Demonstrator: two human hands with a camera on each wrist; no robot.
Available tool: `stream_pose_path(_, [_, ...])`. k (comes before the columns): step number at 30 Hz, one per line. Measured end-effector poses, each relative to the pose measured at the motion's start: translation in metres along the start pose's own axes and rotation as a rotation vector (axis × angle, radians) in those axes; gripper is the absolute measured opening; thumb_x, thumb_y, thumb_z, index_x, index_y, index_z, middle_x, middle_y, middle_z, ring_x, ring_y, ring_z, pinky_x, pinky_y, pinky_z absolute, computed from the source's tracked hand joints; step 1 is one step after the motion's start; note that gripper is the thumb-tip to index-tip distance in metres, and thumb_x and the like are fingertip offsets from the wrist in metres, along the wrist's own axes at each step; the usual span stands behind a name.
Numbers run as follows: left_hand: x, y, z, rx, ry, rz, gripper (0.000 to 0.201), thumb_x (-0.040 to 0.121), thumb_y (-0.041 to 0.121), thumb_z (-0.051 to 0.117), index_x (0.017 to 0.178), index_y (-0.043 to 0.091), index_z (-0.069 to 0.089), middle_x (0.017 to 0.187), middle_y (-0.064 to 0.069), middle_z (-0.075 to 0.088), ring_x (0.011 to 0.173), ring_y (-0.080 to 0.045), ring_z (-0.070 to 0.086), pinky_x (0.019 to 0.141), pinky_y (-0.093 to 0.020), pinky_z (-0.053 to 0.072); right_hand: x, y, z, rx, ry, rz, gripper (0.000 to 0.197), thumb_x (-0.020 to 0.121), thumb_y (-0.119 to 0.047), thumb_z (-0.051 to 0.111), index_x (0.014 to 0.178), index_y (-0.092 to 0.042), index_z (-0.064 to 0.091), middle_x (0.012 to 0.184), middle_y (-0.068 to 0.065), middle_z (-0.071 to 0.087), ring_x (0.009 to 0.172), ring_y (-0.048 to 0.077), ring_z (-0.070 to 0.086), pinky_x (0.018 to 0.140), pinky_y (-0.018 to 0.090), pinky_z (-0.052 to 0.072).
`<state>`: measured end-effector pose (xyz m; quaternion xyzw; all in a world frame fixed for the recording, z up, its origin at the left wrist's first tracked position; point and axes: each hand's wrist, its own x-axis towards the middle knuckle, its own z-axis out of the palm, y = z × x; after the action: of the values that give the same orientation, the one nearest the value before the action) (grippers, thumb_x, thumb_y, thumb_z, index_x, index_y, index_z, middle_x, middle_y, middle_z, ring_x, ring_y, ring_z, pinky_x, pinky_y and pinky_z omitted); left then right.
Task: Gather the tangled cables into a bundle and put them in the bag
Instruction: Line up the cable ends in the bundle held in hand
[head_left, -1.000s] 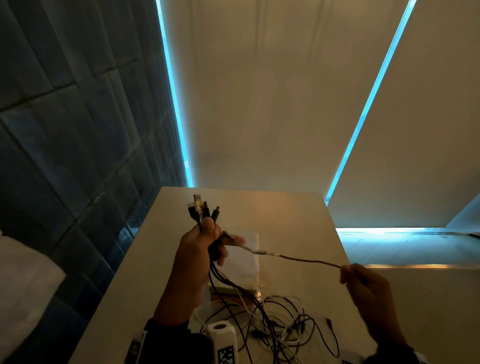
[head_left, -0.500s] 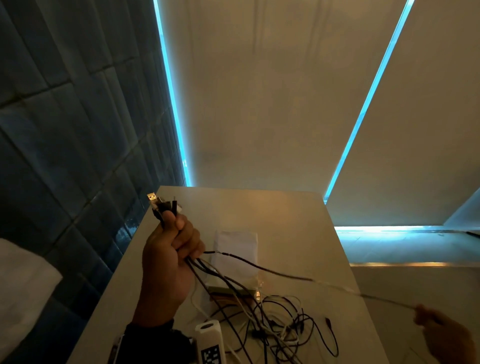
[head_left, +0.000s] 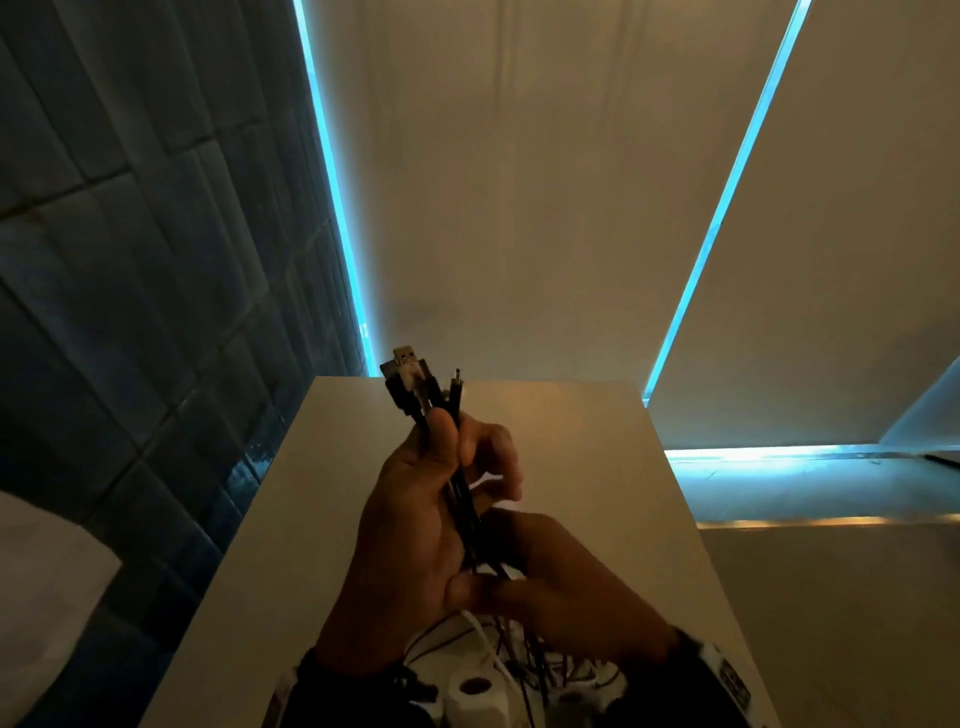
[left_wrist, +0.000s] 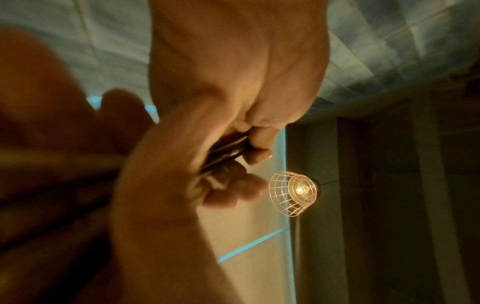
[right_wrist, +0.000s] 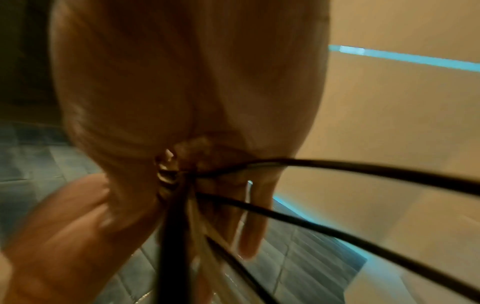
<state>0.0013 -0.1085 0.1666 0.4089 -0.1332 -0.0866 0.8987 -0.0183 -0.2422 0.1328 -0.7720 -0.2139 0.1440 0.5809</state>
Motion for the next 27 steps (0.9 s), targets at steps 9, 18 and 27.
stream_pose_path(9, [0.003, 0.017, -0.034, -0.119, 0.214, 0.044, 0.035, 0.091, 0.038, 0.040, 0.063, 0.018, 0.046, 0.046, 0.009, 0.027, 0.034, -0.003, 0.022, 0.036, -0.017, 0.021, -0.030, 0.047, -0.010, 0.154, 0.122, 0.116, 0.045, 0.084, -0.059, 0.048, 0.056, -0.023, 0.048, 0.051, -0.008, 0.038, 0.044, 0.006, 0.030, 0.044, 0.022, 0.024])
stream_pose_path(18, [0.009, 0.002, -0.033, -0.140, 0.305, 0.073, 0.042, 0.099, 0.039, 0.032, 0.063, 0.021, 0.045, 0.047, 0.010, 0.026, 0.035, -0.002, 0.020, 0.034, -0.018, 0.018, -0.073, 0.100, -0.023, 0.014, 0.346, 0.407, 0.067, 0.086, -0.071, 0.030, 0.042, -0.021, 0.036, 0.040, -0.006, 0.032, 0.036, 0.008, 0.029, 0.044, 0.020, 0.026])
stream_pose_path(27, [0.013, -0.023, -0.040, -0.042, 0.397, 0.044, 0.031, 0.099, 0.035, 0.037, 0.088, 0.014, 0.057, 0.081, 0.001, 0.068, 0.080, -0.015, 0.068, 0.063, -0.028, 0.055, -0.082, 0.158, -0.016, -0.049, 0.511, 0.663, 0.118, 0.036, -0.106, 0.025, 0.063, 0.002, 0.066, 0.062, 0.008, 0.058, 0.056, 0.012, 0.053, 0.060, 0.020, 0.043])
